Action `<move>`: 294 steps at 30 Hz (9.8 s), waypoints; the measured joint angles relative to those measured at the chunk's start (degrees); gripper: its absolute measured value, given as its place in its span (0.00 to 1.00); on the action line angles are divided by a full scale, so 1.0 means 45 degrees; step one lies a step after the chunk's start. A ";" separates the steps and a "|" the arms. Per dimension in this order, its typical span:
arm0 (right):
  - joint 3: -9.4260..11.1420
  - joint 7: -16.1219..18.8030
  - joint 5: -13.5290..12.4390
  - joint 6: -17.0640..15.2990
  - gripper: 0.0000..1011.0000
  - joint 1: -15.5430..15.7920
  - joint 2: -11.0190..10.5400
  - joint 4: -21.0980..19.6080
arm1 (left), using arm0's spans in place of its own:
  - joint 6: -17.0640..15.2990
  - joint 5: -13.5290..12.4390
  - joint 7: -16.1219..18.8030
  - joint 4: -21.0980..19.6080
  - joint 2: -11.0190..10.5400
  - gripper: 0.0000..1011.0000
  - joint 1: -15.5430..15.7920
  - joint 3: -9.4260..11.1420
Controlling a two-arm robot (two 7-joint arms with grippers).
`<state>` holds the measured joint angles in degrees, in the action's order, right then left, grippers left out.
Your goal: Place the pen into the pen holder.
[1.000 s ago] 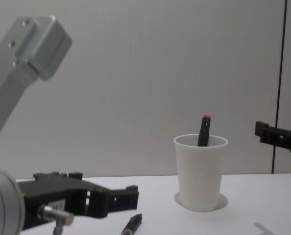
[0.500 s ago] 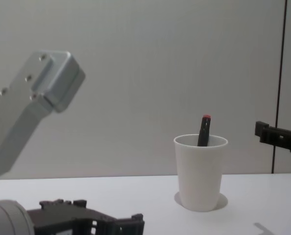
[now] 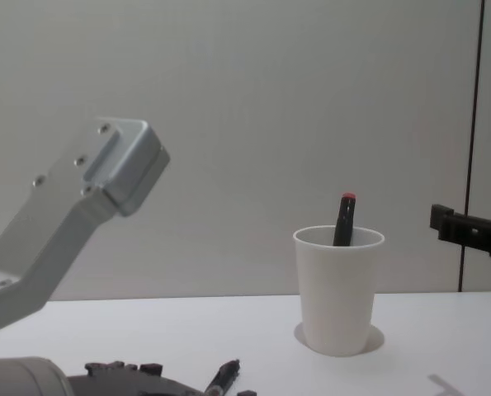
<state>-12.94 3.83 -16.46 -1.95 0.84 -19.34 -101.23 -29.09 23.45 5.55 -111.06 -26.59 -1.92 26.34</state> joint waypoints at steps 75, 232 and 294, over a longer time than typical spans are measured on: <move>0.0000 0.0000 0.0000 0.0000 0.99 0.0000 0.0000 0.0000 | -0.1748 -0.0531 -0.0286 0.0761 0.1058 0.40 0.0490 -0.0210; 0.0001 0.0000 -0.0001 0.0001 0.99 0.0001 0.0000 0.0000 | 0.2266 0.5215 -0.7087 0.2759 0.1336 0.12 0.2630 -0.0885; 0.1127 0.1362 -0.9487 -0.4220 0.99 0.1548 -0.1375 -0.3031 | 0.2342 0.5201 -0.7172 0.2952 0.1396 0.12 0.2692 -0.0774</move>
<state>-7.87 9.96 -59.15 -20.94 7.80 -25.53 -114.87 -18.55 46.86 -26.73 -97.77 -20.31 10.20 22.86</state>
